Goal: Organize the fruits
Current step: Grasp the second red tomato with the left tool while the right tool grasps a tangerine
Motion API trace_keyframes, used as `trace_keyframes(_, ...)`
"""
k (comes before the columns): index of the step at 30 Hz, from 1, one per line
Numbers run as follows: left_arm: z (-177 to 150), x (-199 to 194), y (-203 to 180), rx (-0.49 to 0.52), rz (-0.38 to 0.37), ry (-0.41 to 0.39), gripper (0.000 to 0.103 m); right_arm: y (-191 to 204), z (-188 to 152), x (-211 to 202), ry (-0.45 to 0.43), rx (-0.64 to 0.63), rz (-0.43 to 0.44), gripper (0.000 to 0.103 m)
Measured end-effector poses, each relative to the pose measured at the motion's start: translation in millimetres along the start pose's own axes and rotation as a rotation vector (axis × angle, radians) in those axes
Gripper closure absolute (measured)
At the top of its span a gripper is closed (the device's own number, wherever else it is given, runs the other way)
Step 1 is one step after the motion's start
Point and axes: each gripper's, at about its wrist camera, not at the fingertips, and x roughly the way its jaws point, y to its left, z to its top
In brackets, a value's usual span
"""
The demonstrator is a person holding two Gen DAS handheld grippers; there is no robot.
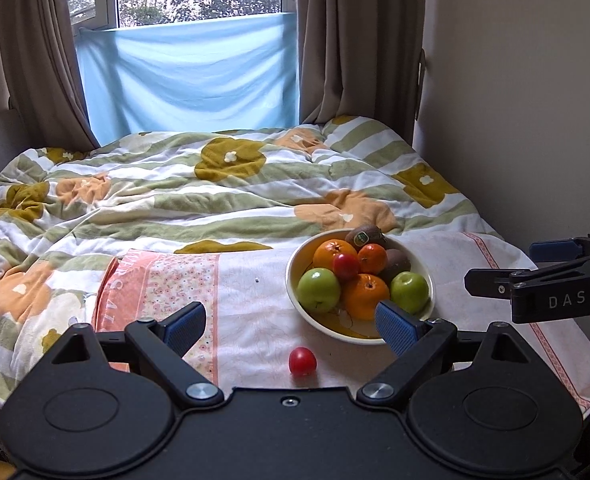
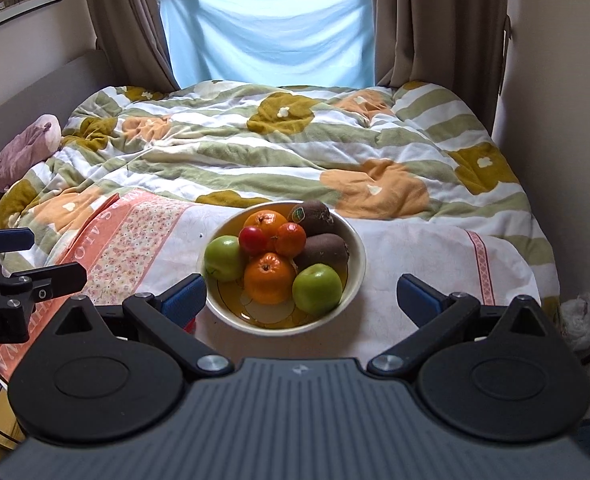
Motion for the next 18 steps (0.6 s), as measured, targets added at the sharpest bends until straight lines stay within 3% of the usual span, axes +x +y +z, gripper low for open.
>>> trace_keyframes(13, -34, 39, 11, 0.069, -0.096, 0.063, 0.009, 21, -63, 12, 0.062, 0.089, -0.121, 0.000)
trace_keyframes(18, -45, 74, 9, 0.089, -0.121, 0.104, 0.017, 22, -79, 31, 0.078, 0.111, -0.146, 0.000)
